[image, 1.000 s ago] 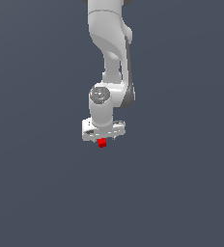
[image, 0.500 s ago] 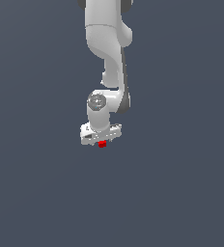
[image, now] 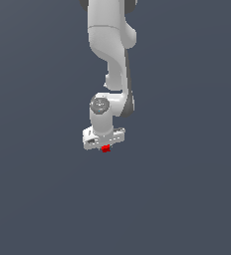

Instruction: Pick up the red cube and move it to a goal position.

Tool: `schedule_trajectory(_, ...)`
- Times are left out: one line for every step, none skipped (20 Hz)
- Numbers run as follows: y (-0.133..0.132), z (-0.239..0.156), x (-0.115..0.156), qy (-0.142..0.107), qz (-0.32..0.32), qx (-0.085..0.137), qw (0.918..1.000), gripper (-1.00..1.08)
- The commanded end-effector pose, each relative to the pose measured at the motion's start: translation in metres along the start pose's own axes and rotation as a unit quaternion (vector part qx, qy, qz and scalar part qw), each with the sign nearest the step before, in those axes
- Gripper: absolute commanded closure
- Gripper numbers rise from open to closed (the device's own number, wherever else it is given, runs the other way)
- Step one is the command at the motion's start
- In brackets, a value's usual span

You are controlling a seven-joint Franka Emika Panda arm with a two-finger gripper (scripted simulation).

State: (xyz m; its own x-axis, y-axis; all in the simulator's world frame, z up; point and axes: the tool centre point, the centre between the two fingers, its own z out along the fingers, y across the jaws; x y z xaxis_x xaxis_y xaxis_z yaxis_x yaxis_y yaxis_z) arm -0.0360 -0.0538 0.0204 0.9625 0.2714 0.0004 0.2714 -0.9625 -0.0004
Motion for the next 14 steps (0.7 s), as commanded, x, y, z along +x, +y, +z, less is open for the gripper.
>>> schedule_trajectory(0.0,0.0,0.0,0.0,0.0,0.0,1.0,1.08)
schedule_trajectory(0.0,0.0,0.0,0.0,0.0,0.0,1.0,1.08)
schedule_trajectory(0.0,-0.001,0.001,0.0,0.0,0.0,1.0,1.08)
schedule_trajectory(0.001,-0.002,0.002,0.0,0.0,0.0,1.0,1.08)
schedule_trajectory(0.001,-0.003,0.003,0.0,0.0,0.0,1.0,1.08)
schedule_trajectory(0.001,-0.005,0.005,0.0,0.0,0.0,1.0,1.08)
schedule_trajectory(0.002,-0.007,0.007,0.0,0.0,0.0,1.0,1.08)
schedule_trajectory(0.003,-0.01,0.009,0.0,0.0,0.0,1.0,1.08)
schedule_trajectory(0.004,-0.013,0.012,0.0,0.0,0.0,1.0,1.08)
schedule_trajectory(0.005,-0.016,0.015,0.0,0.0,0.0,1.0,1.08)
schedule_trajectory(0.006,-0.02,0.018,0.0,0.0,0.0,1.0,1.08)
schedule_trajectory(0.007,-0.024,0.022,0.0,0.0,0.0,1.0,1.08)
schedule_trajectory(0.008,-0.029,0.026,0.0,0.0,0.0,1.0,1.08)
schedule_trajectory(0.01,-0.033,0.03,0.0,0.0,0.0,1.0,1.08)
